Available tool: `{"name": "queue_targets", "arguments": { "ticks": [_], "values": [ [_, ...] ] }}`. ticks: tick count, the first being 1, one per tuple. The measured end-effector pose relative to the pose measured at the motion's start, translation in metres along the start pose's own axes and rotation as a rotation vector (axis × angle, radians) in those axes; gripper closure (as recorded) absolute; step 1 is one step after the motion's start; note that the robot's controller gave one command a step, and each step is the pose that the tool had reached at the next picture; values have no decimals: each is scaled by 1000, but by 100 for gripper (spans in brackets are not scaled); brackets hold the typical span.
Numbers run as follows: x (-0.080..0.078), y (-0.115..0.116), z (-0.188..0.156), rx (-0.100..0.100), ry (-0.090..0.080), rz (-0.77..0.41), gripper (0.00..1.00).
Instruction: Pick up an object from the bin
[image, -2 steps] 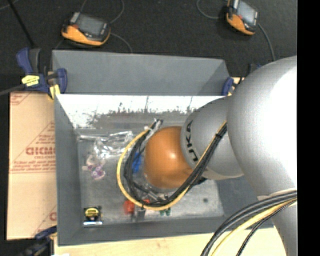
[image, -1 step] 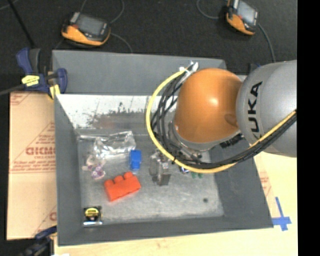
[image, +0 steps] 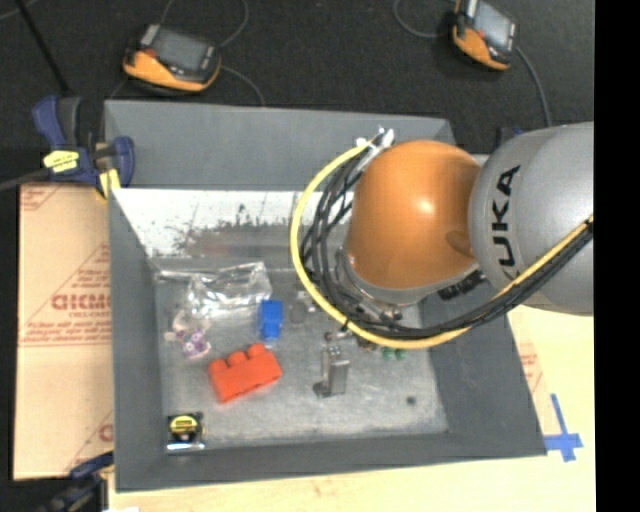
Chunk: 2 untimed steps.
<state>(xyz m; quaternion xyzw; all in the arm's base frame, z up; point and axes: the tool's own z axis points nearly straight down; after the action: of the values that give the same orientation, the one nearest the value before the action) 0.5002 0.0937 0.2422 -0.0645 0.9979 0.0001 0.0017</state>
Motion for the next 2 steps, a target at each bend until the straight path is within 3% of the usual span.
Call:
{"name": "queue_targets", "arguments": {
  "ticks": [1,2],
  "values": [
    [0,65,81,-3,8,-2,0],
    [-84,50,158,-2,-4,-367,0]
  ]
}}
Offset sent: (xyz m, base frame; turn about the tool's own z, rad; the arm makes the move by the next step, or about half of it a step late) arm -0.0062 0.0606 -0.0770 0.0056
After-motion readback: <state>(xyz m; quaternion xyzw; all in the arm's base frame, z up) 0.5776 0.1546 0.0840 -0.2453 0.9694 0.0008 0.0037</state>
